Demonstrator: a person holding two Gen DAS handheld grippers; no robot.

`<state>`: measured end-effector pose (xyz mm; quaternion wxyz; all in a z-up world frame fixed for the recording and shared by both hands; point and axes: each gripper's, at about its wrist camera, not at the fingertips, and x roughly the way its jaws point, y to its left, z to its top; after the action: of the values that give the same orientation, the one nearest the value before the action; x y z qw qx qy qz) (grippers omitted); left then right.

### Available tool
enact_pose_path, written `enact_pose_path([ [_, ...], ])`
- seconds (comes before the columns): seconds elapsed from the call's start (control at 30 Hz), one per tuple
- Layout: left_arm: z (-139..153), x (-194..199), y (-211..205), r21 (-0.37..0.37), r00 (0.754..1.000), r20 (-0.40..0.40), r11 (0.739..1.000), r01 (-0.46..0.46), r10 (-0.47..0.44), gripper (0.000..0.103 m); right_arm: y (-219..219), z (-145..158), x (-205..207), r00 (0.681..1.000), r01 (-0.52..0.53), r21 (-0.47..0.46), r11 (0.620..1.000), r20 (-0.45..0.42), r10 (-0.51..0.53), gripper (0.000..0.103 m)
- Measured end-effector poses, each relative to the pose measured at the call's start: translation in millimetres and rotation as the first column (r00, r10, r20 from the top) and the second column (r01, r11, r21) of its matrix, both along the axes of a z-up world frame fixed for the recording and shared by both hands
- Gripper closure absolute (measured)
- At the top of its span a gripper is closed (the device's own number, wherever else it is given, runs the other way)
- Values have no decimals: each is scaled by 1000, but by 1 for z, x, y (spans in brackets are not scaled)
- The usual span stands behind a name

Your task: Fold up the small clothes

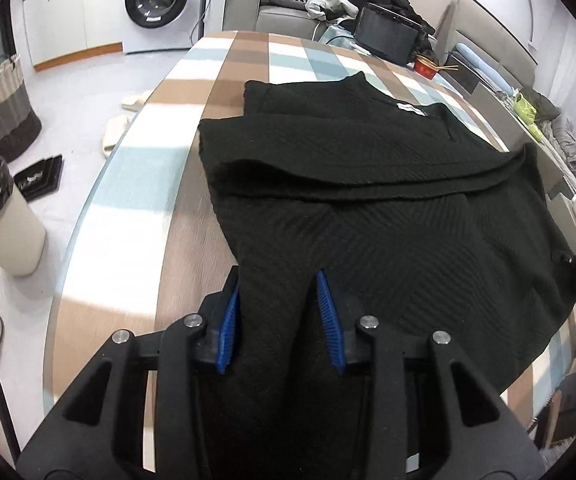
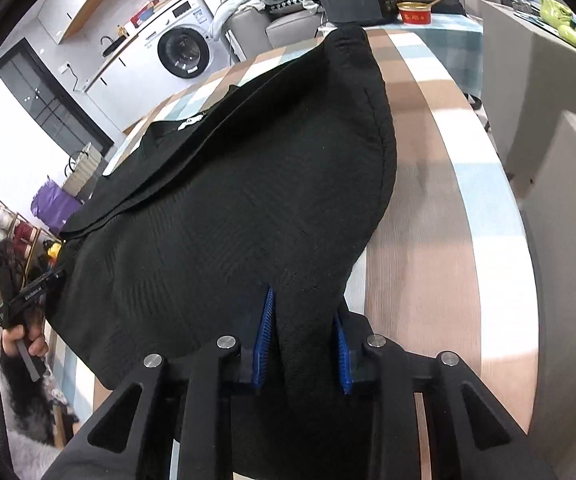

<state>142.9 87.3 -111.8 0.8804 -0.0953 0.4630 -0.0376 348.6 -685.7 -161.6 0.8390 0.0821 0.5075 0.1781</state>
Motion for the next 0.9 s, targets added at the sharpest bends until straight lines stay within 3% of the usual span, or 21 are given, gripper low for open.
enact_pose_path([
  [0.1, 4, -9, 8, -17, 1000, -12, 1000, -21, 21, 70, 1, 3, -15, 1000, -13, -25, 1000, 6, 14, 73],
  [0.17, 7, -6, 17, -20, 998, -20, 998, -53, 52, 60, -2, 6, -15, 1000, 10, -29, 1000, 14, -9, 63],
  [0.23, 12, 1, 29, -56, 995, -14, 994, -95, 95, 58, -8, 13, -12, 997, 62, -24, 998, 41, -61, 60],
  [0.3, 17, 13, 41, -103, 992, 3, 987, -124, 125, 58, -15, 21, -5, 993, 104, -2, 995, 63, -104, 60],
  [0.43, 24, 31, 47, -124, 989, 17, 982, -146, 149, 58, -20, 34, 9, 984, 150, 36, 988, 87, -153, 58],
  [0.57, 18, 52, 45, -164, 988, -31, 975, -152, 149, 58, -16, 36, 18, 984, 148, 47, 988, 97, -152, 55],
  [0.6, 18, 58, 42, -161, 989, -32, 976, -149, 146, 61, -15, 36, 19, 984, 146, 51, 988, 94, -150, 55],
  [0.7, 26, 64, 35, -140, 991, -5, 981, -135, 135, 82, -10, 35, 23, 985, 143, 48, 989, 88, -147, 55],
  [0.9, 44, 71, 34, -160, 993, 20, 980, -116, 120, 89, -14, 34, 27, 985, 144, 58, 988, 90, -149, 54],
])
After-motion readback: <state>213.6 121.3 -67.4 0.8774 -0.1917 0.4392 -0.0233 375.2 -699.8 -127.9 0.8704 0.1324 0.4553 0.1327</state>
